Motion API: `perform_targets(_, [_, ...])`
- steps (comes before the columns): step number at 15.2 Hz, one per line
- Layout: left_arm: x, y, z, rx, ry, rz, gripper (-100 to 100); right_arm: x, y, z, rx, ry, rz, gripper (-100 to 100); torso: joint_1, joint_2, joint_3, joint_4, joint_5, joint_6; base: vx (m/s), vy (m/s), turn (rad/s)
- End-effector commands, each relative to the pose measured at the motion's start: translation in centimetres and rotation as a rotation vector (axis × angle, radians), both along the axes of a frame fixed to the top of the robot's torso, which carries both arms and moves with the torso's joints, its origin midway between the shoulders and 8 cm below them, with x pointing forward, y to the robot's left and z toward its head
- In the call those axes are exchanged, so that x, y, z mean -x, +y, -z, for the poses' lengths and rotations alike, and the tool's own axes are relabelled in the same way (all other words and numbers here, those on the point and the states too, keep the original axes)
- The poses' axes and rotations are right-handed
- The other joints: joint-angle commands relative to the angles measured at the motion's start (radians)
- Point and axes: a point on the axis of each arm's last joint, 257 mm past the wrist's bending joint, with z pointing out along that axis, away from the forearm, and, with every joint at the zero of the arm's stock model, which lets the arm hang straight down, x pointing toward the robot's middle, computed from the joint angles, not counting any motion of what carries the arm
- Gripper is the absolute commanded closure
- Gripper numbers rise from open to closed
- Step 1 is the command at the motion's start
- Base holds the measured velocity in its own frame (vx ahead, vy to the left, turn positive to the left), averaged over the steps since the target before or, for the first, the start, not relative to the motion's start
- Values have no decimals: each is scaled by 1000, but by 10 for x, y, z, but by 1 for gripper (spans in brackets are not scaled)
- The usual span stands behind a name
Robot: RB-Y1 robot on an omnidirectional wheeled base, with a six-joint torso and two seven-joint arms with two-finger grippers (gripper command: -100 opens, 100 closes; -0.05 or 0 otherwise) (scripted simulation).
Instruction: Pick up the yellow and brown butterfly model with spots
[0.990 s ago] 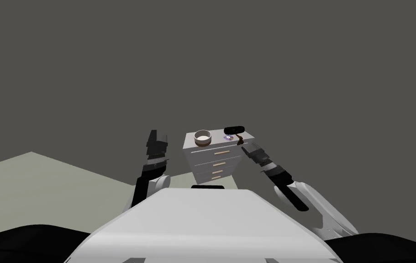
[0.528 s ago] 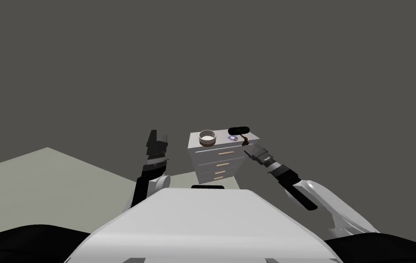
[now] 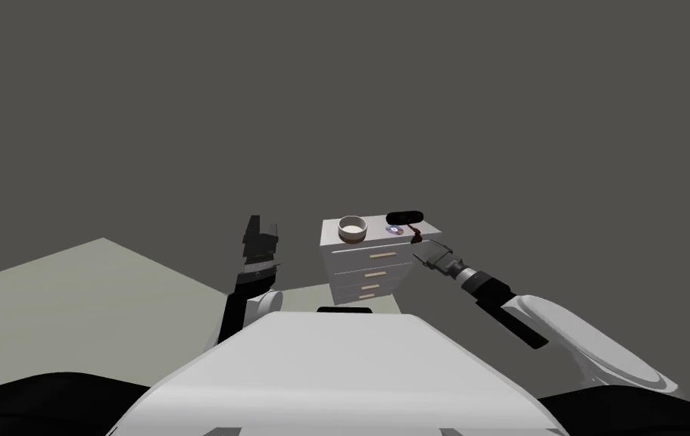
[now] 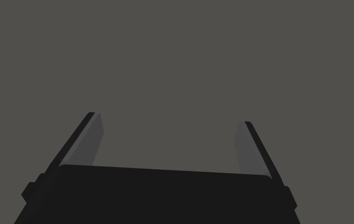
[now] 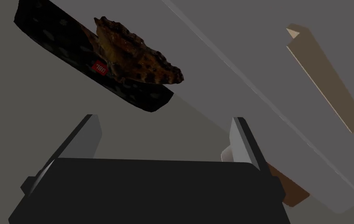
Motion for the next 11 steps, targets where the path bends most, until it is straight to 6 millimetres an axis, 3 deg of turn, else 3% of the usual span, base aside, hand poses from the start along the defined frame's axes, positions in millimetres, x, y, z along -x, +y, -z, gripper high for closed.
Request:
perform_targets(1, [0, 0, 0, 0, 0, 0, 0, -1, -11, 2, 76, 10, -2, -100, 0, 0, 0, 0, 0, 0, 8, 54, 52])
perform_targets(5, [0, 0, 0, 0, 0, 0, 0, -1, -48, 8, 311, 43, -3, -100, 0, 0, 0, 0, 0, 0, 5, 67, 63])
perform_targets(11, [0, 0, 0, 0, 0, 0, 0, -2, -81, 6, 529, 73, -19, -100, 0, 0, 0, 0, 0, 0, 12, 62, 55])
